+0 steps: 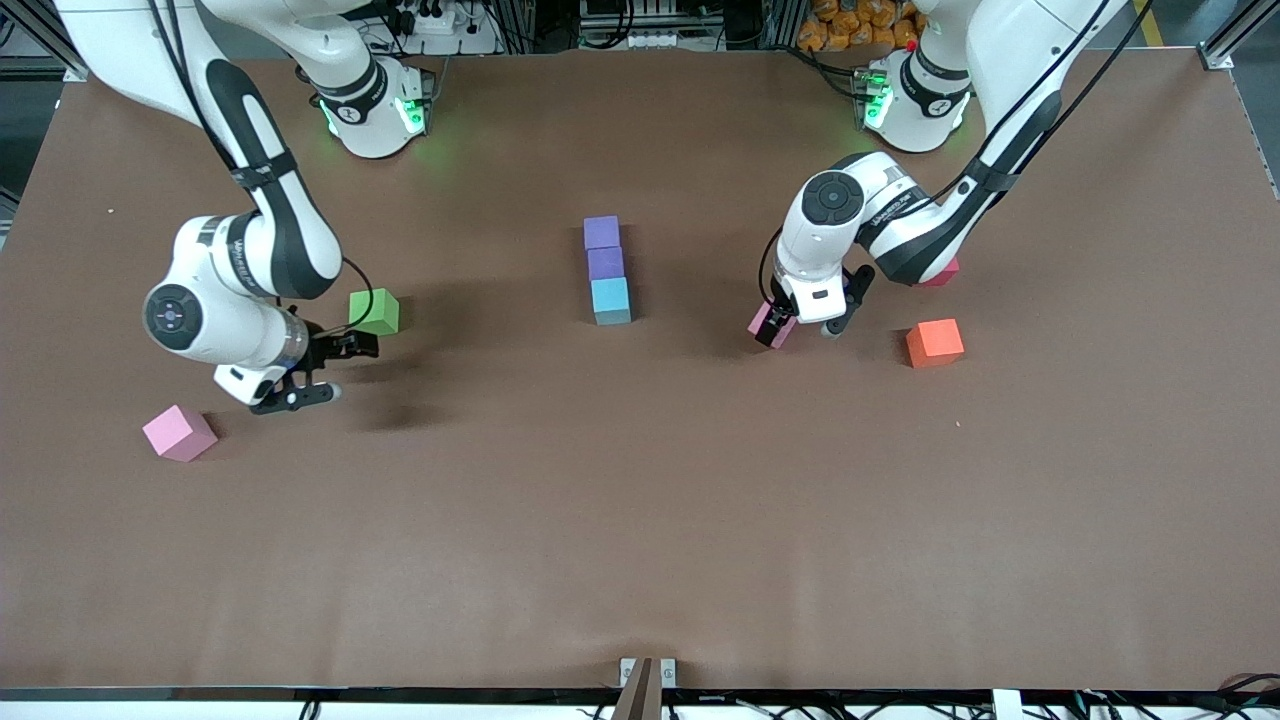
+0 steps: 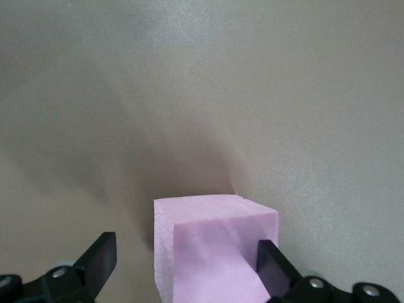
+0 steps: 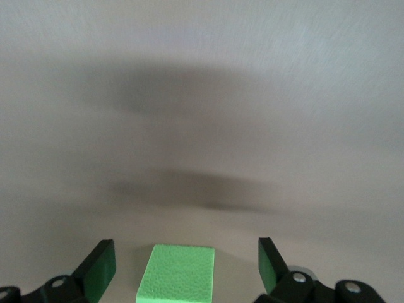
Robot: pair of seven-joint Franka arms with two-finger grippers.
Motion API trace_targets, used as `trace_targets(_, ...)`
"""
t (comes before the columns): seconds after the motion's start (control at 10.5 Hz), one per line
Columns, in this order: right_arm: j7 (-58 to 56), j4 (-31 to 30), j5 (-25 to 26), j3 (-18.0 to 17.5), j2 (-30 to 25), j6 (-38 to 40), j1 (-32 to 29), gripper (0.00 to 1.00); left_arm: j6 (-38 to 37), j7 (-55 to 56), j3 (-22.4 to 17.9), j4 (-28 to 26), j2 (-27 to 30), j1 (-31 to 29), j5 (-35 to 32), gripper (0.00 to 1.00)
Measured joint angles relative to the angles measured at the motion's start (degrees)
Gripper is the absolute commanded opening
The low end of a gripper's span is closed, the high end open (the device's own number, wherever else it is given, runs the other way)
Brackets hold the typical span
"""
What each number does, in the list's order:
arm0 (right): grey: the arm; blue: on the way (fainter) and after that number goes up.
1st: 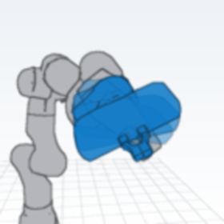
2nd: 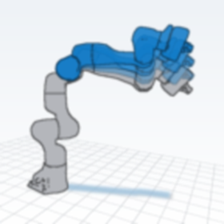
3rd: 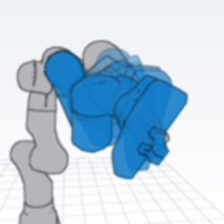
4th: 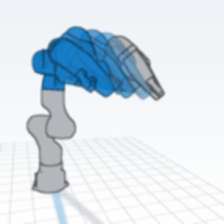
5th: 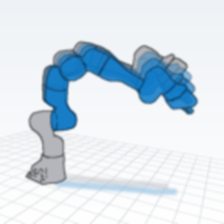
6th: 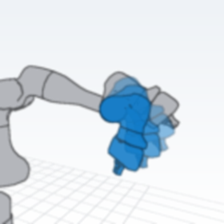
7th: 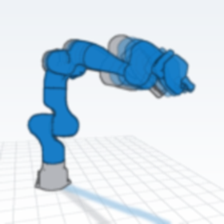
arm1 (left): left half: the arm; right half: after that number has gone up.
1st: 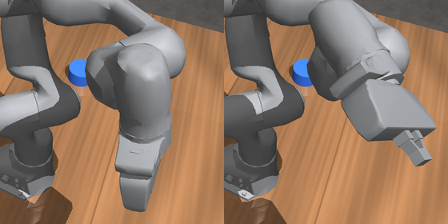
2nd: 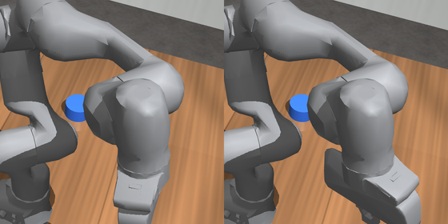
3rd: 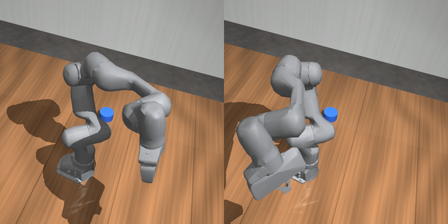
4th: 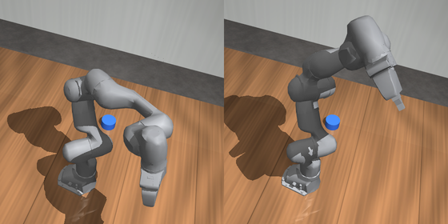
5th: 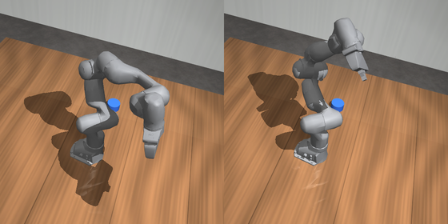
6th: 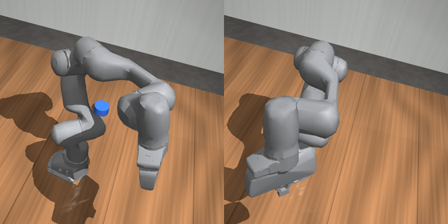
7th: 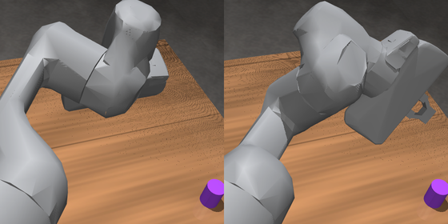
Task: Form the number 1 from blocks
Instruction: 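Grasp the pink cube with the left gripper while the right grasps green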
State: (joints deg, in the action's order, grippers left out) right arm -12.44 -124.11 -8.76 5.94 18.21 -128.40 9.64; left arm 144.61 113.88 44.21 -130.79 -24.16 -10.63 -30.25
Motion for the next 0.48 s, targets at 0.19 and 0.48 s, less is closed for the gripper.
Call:
trace_targets(0.19, -0.4, -2.1, 0.0, 0.0, 0.0, -0.1, 0.0, 1.0, -0.8, 0.6, 0.0, 0.2, 0.1, 0.0, 0.0, 1.0)
trace_targets(0.48, -1.5, -3.7, 0.0, 0.0, 0.0, -0.1, 0.1, 1.0, -4.4, 1.0, 1.0, 0.4, 0.8, 0.0, 0.0, 1.0)
